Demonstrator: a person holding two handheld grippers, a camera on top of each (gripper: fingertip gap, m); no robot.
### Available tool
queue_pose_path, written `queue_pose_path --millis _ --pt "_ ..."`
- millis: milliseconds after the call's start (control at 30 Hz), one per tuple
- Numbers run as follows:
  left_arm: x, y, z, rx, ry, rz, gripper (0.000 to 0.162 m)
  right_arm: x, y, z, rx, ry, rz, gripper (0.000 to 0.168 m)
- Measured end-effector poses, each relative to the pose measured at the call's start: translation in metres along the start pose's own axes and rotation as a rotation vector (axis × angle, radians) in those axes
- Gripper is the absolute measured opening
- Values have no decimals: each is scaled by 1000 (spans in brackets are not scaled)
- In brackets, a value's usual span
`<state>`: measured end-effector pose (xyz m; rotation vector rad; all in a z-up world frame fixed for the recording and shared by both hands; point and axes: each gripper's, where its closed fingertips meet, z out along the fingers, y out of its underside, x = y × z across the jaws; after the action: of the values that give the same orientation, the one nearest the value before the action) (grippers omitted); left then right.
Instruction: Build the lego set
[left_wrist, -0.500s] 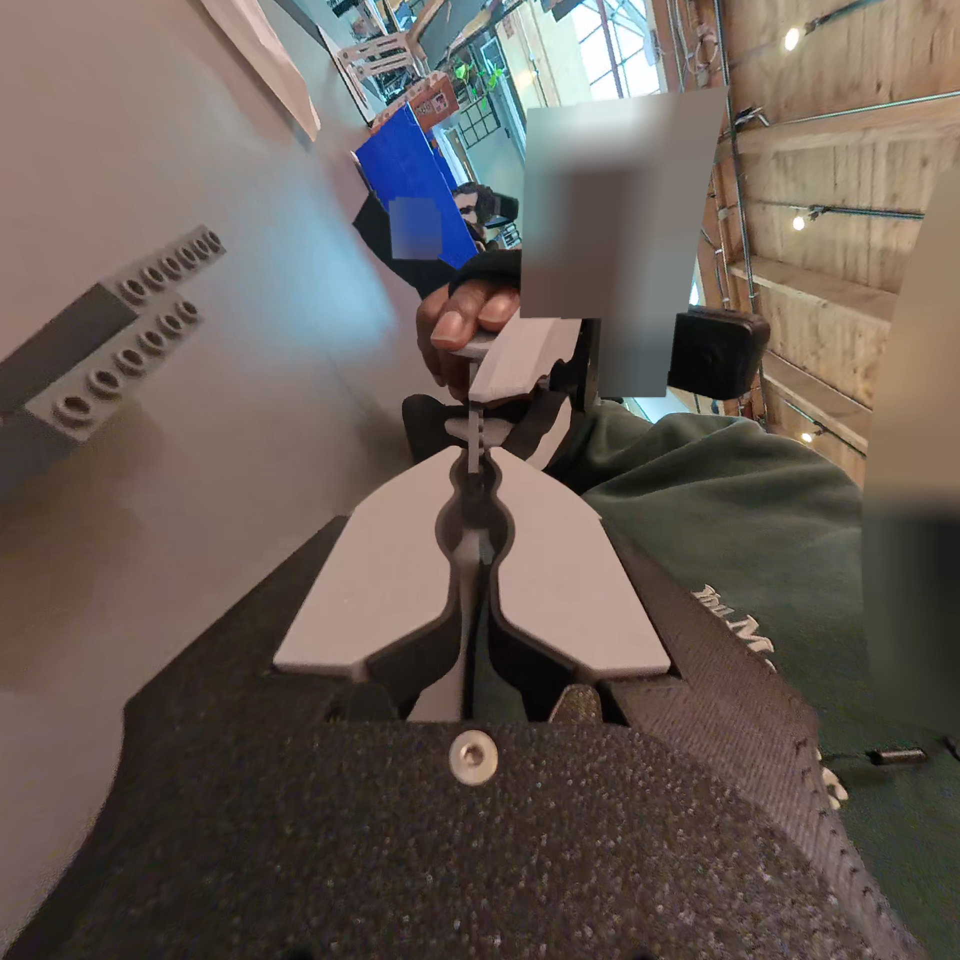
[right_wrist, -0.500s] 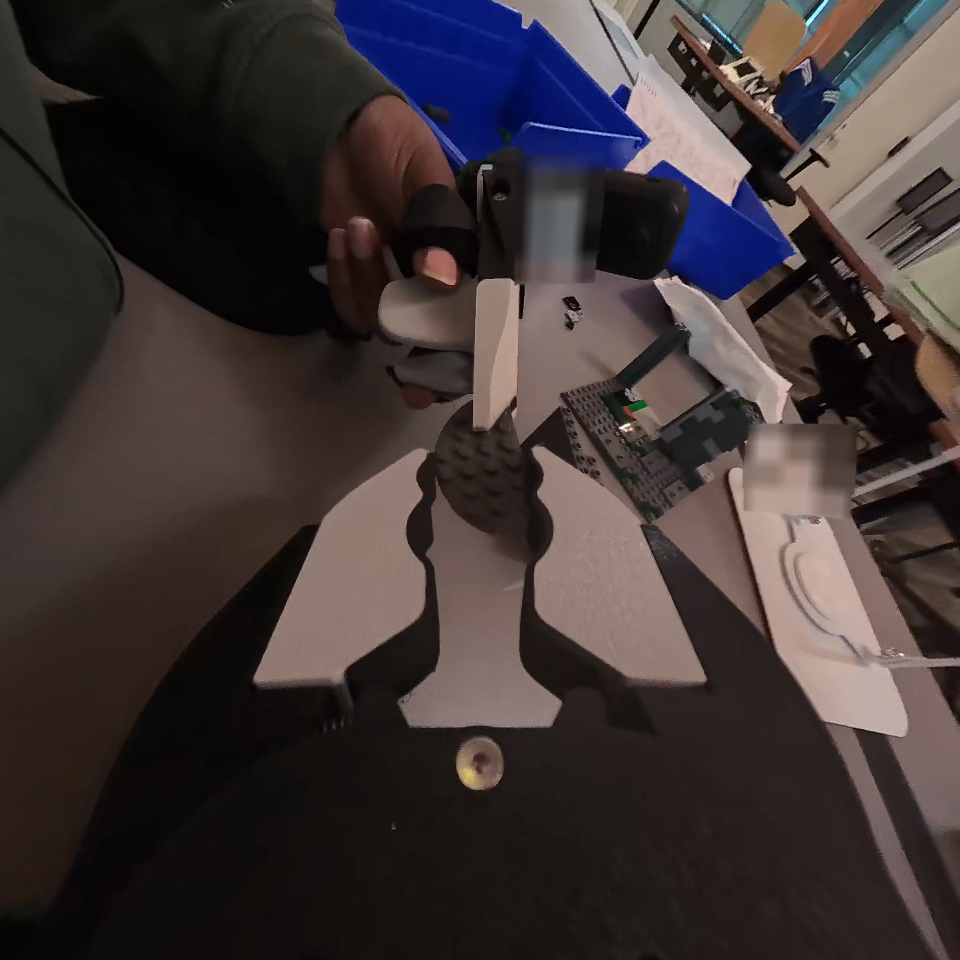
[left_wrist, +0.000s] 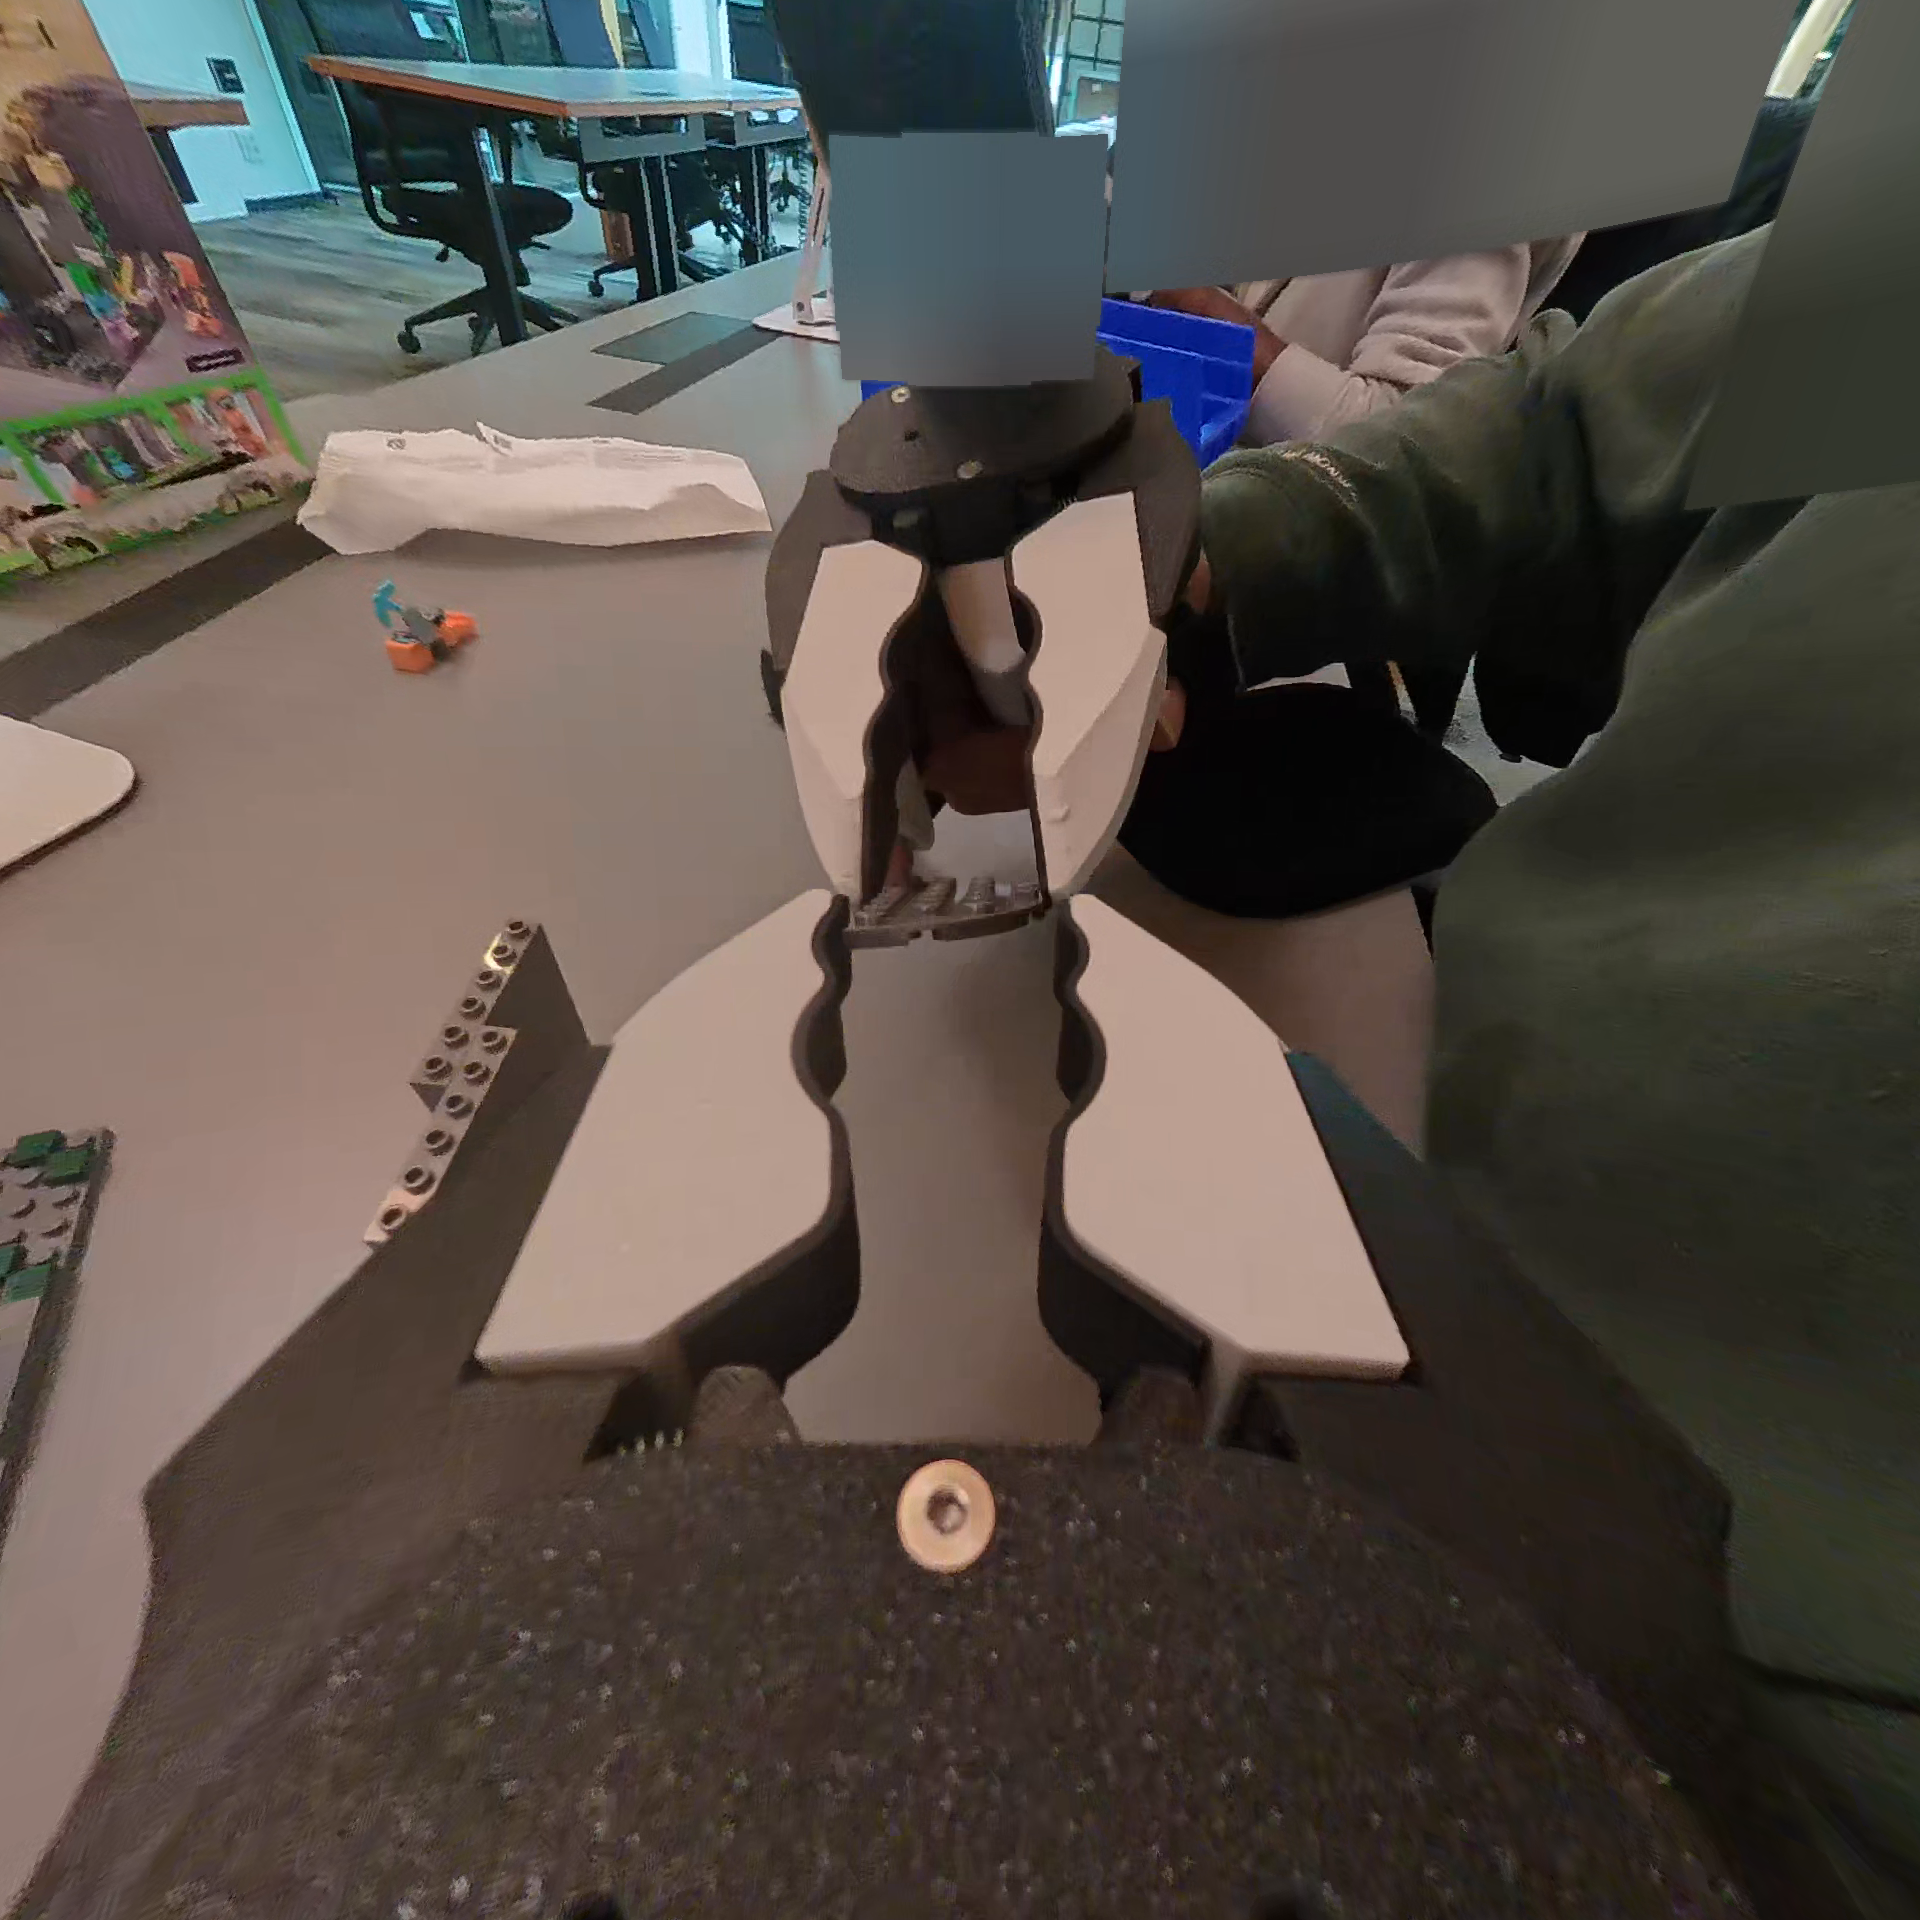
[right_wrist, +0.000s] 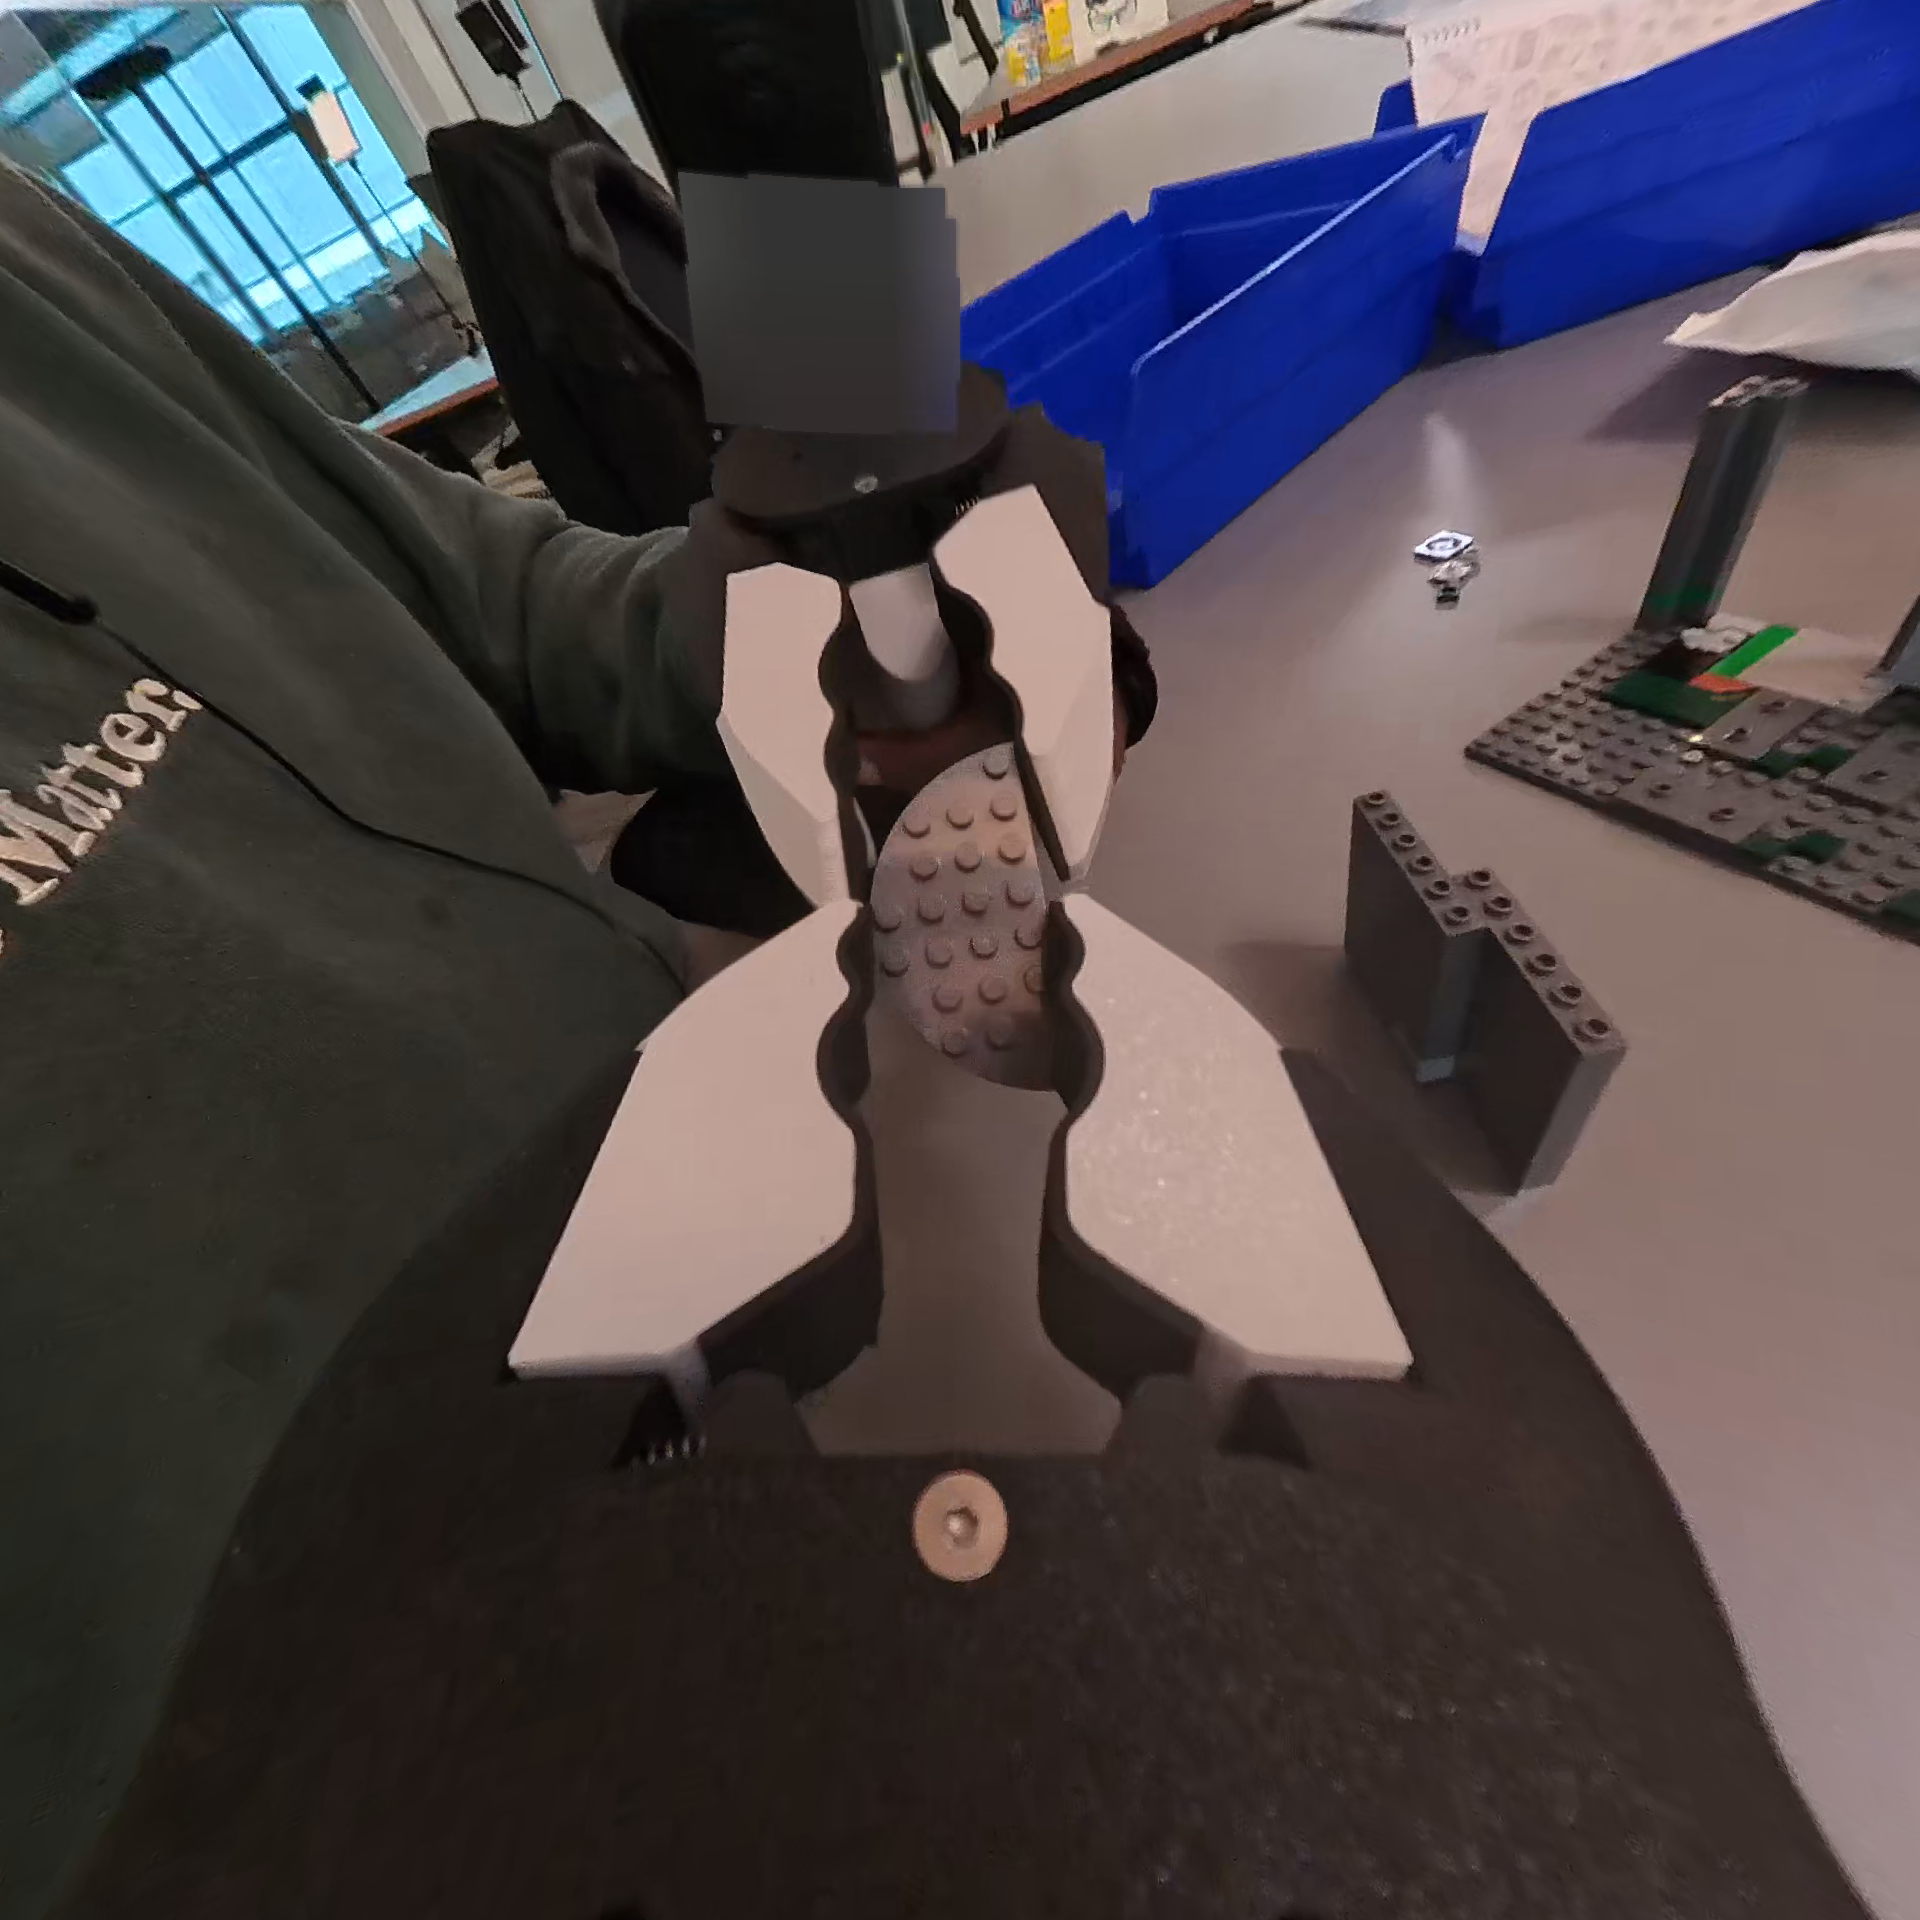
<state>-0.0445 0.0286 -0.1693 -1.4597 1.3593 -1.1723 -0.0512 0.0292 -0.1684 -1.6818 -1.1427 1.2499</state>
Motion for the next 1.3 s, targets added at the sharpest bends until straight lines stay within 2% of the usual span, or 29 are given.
queue_pose_path --millis 367,633,900,967,1200,1300 --pt "2 9 -2 -20 9 11 31 -1 10 0 -37 -5 -31 31" --pt "8 16 -3 -46 58 7 27 -3 22 3 -146 -1 -130 31" --pt "6 15 -10 -5 73 19 25 -4 14 5 -133 5 -197 31" --pt "5 18 -10 -14 72 31 25 -3 13 5 -144 13 -213 37" --pt "1 21 -14 1 74 32 25 6 28 7 -285 41 -251 46" --pt "2 21 -15 9 82 35 25 5 32 15 -305 35 -266 40"
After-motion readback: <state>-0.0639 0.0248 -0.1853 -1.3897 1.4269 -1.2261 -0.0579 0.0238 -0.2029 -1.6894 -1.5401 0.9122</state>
